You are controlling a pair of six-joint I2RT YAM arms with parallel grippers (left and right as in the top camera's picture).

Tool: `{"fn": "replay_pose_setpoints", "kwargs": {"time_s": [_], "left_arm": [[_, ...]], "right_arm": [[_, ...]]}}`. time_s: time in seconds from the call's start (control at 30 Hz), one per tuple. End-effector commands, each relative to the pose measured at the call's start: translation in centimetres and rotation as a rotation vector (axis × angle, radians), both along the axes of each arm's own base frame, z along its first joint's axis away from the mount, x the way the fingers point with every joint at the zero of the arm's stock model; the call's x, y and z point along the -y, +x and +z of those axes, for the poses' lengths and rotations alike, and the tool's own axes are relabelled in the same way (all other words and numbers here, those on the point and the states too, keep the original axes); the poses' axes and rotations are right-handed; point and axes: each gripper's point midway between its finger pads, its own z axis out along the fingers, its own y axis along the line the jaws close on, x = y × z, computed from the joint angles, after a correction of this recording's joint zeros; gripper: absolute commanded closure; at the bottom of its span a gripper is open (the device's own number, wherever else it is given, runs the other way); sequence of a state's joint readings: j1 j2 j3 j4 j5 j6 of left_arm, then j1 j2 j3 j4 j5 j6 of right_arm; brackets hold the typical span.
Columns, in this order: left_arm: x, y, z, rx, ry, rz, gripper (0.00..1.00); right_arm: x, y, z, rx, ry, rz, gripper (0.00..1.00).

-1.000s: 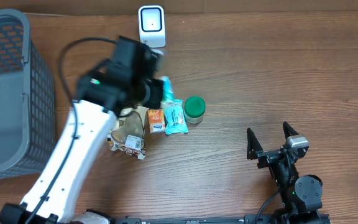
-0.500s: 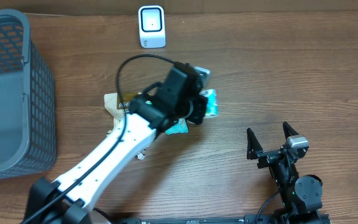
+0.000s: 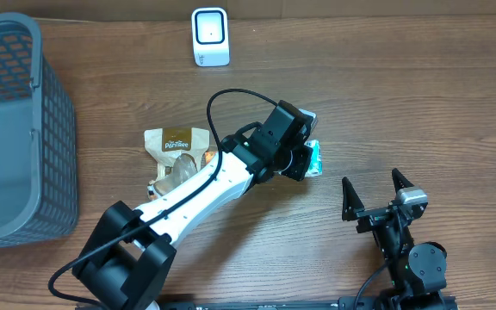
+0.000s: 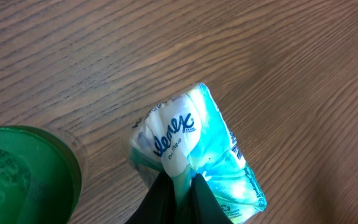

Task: Scan the item barcode
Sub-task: 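Carry the Kleenex pack over the items and set it right of the jar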

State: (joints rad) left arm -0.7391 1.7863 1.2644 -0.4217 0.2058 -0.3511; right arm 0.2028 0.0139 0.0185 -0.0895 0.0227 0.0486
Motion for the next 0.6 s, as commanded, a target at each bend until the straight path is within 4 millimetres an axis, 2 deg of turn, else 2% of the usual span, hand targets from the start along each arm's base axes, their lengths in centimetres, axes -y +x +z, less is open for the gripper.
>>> {"fn": "replay_pose_setpoints", "kwargs": {"time_s": [0.0, 0.23, 0.3, 0.4, 0.57], "left_arm": [[0.23, -0.07, -0.75, -0.032, -0.01, 0.007, 0.96], [0.26, -0.06, -0.85, -0.032, -0.01, 0.006, 0.93], [0.26, -0.06, -0.85, -0.032, -0.01, 0.006, 0.83], [0.26, -0.06, -0.85, -0.032, -0.01, 0.006, 0.59], [0.13, 0.03, -0.78, -0.034, -0.011, 0.009, 0.52]], "right_arm": [[-0.06, -0.01, -0.1, 0.008, -0.003, 0.004, 0.0], [-0.06, -0.01, -0.1, 0.008, -0.003, 0.004, 0.0], [-0.06, -0.01, -0.1, 0.008, -0.003, 0.004, 0.0], [-0.06, -0.01, -0.1, 0.008, -0.003, 0.004, 0.0], [-0.06, -0.01, -0.1, 0.008, -0.003, 0.004, 0.0]]}}
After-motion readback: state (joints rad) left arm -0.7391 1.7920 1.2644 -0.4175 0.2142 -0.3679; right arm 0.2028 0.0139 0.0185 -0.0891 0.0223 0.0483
